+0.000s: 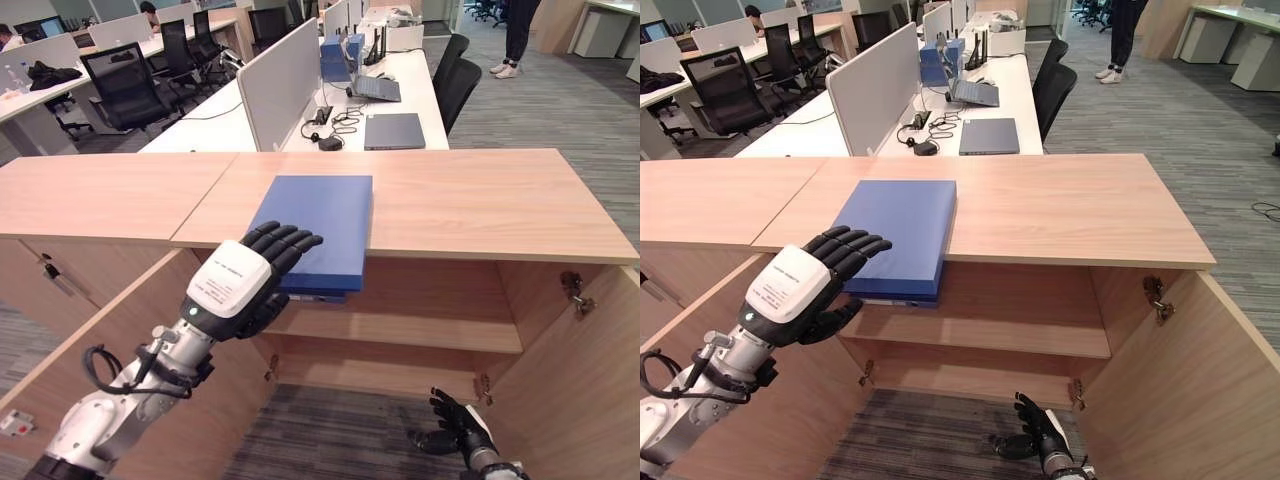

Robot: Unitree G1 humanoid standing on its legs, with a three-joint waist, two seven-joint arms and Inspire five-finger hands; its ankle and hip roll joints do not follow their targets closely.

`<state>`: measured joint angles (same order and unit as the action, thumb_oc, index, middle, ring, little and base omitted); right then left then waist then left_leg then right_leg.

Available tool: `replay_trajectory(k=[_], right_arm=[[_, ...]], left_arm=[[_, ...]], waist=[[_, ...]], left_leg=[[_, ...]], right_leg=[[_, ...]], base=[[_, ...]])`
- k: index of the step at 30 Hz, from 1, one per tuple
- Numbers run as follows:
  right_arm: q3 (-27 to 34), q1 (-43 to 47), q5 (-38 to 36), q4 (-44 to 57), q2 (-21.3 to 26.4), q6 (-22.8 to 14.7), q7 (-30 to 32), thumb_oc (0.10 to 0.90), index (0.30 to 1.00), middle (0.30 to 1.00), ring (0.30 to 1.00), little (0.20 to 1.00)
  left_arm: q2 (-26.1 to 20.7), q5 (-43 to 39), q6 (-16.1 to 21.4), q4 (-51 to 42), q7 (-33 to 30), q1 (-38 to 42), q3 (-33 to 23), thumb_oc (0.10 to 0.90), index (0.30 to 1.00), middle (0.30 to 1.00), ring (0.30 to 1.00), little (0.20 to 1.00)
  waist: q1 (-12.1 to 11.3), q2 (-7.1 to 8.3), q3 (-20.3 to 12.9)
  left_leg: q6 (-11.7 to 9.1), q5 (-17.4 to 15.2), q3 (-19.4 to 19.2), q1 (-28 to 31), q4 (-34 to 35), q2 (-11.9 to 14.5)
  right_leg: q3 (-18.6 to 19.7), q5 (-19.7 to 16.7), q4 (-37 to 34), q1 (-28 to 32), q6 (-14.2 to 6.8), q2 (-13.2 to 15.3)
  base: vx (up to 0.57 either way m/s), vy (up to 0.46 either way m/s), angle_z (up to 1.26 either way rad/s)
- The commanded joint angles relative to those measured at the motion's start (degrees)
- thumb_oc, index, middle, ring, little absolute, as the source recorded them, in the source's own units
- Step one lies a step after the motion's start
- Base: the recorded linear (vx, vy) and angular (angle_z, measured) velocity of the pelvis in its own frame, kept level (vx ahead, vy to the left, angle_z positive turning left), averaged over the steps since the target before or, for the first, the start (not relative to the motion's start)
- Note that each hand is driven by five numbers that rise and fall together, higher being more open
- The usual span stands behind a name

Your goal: Put the empty folder in the office cabinet

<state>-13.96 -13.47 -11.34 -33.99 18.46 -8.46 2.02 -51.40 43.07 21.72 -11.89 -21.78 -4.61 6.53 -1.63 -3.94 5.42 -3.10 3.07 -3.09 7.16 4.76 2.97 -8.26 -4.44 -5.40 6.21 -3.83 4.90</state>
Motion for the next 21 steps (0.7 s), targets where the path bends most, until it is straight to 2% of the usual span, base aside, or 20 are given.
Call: replay_trajectory(k=[1, 3, 6, 21], right_arm=[[-1.7, 3.9, -0.1, 4.3, 0.6, -5.2, 0.0, 0.800, 0.900, 0.900, 0.900, 0.900], [-1.7, 3.9, -0.3, 3.7, 0.5, -5.0, 0.0, 0.800, 0.900, 0.900, 0.900, 0.900], [-1.7, 3.9, -0.1, 3.7, 0.6, -4.9, -0.1, 0.800, 0.900, 0.900, 0.900, 0.900], [-0.5, 2.7, -0.4, 4.1, 1.3, -4.4, -0.4, 0.800, 0.900, 0.900, 0.900, 0.900]], left_arm=[[-2.3, -2.6, -0.6, -0.5, -1.9, 8.5, -1.0, 0.800, 0.900, 0.900, 0.900, 0.900], [-1.9, -2.3, -1.0, 0.8, -1.7, 9.2, -0.1, 0.800, 0.900, 0.900, 0.900, 0.900], [-1.6, -1.9, -1.3, 1.8, -1.8, 10.0, 0.5, 0.800, 0.900, 0.900, 0.900, 0.900], [0.5, 0.3, -3.7, 9.0, -1.6, 14.8, 4.9, 0.800, 0.900, 0.900, 0.900, 0.900]], waist=[[0.7, 1.98, -1.6], [0.9, 2.06, -1.7], [0.9, 2.14, -1.6], [1.9, 2.87, -2.2]], left_leg=[[-3.9, -1.5, 2.0, -0.9, 0.2, 2.8], [-4.0, -2.3, 2.0, -0.4, 0.2, 2.9], [-4.0, -1.5, 1.9, -0.7, 0.2, 2.9], [-4.0, -2.5, 1.6, 0.0, 0.2, 3.1]], right_leg=[[-1.9, 2.5, 0.4, 3.4, -5.4, 4.1], [-1.8, 3.2, 0.4, 3.8, -5.5, 4.0], [-1.8, 2.6, 0.4, 3.6, -5.3, 4.0], [-1.4, 3.3, 0.4, 4.1, -5.3, 3.7]], base=[[0.00, 0.000, 0.00], [0.03, -0.004, 0.00], [0.00, 0.000, 0.01], [0.00, 0.000, -0.01]])
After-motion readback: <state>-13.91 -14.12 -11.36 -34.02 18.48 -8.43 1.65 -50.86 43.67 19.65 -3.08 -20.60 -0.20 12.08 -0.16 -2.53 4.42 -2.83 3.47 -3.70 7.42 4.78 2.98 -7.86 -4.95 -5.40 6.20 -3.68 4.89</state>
